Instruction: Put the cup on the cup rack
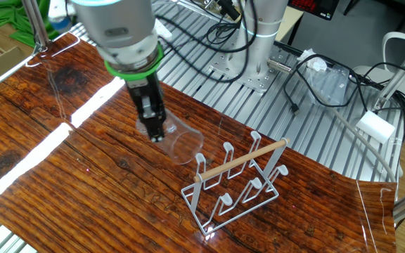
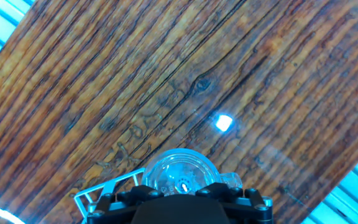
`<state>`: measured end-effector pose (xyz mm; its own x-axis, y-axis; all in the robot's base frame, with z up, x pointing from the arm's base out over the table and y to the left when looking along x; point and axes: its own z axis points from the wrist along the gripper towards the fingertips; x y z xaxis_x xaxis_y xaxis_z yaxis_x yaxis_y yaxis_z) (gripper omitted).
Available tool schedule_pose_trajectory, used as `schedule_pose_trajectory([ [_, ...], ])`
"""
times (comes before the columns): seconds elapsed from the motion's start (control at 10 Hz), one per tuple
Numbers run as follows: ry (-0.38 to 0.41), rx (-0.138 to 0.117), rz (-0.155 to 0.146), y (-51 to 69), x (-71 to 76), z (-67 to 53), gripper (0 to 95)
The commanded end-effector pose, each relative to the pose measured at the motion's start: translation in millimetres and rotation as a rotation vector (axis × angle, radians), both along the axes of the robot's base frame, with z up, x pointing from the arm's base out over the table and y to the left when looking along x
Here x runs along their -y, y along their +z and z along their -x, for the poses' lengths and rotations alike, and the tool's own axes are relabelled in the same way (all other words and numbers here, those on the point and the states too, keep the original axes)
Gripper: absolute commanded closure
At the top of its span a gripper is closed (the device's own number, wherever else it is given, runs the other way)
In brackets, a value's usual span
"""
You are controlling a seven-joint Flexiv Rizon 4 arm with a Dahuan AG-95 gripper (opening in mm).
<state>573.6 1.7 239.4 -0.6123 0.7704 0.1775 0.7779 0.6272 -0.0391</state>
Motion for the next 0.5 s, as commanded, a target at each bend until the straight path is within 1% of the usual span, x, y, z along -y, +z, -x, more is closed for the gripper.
schedule_pose_trajectory([
  [0.1,-0.004,0.004,-0.002,2.1,-5.9,5.1,95.0],
  [0.4,0.0,0.016,0.009,0.0,-17.6,13.8,95.0],
  [0.5,0.005,0.022,0.032,-1.5,-22.4,16.8,95.0],
])
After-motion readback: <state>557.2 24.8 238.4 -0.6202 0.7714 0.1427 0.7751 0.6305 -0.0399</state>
